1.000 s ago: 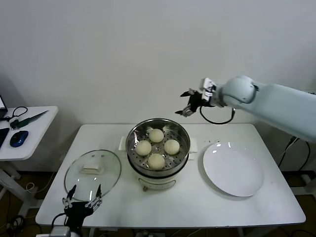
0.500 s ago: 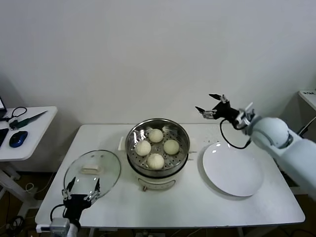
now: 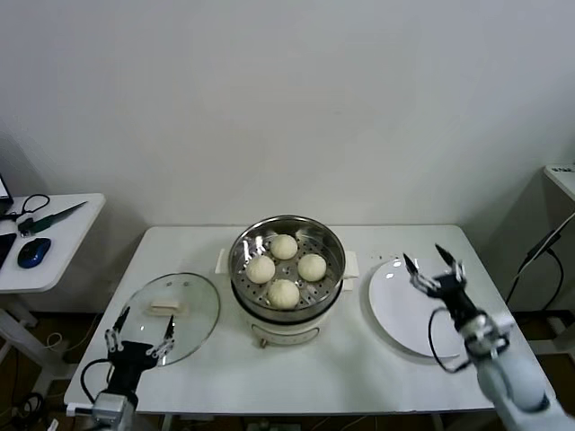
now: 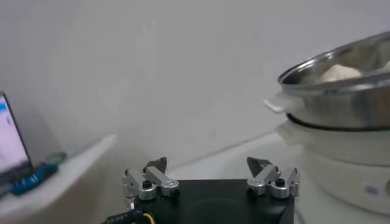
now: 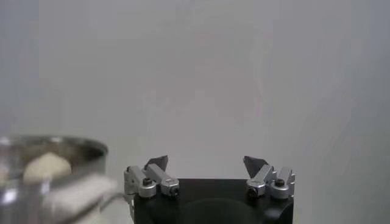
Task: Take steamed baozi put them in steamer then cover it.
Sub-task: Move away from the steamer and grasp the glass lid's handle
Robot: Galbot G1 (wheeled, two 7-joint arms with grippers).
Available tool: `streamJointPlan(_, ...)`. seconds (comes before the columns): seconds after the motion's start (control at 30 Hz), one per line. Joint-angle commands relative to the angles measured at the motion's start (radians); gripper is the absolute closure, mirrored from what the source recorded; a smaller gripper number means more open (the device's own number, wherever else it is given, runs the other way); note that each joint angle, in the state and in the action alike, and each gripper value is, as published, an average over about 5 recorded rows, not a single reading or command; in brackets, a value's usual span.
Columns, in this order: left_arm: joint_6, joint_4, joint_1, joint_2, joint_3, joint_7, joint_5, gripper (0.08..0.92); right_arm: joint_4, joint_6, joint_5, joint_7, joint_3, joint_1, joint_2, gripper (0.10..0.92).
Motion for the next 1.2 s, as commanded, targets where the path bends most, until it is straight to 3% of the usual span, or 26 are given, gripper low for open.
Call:
streamJointPlan(0.03,-0.112,0.146,-0.037,0.079,-0.011,-0.254,0.605,0.177,-0.028,0.205,-0.120,0.012,0.161,-0.302,0.270,0.203)
streamJointPlan(0.13,-0.087,0.234,-0.068,0.111,0.009,-0.375,0.828,0.177,-0.053,0.224,-0.125,0.022,0.129,-0.296,0.294,0.203)
streamJointPlan(0.43,-0.078,0.485,-0.166,0.116,0.036,-0.446,1.155,0.177,-0.050,0.233,-0.153,0.024,0.085,-0.285,0.341,0.203)
streamJointPlan(1.2,-0.124,0.679,-0.352,0.110,0.082,-0.455,1.296,0.177,-0.068,0.296,-0.147,0.040,0.085,-0.312,0.353,0.203)
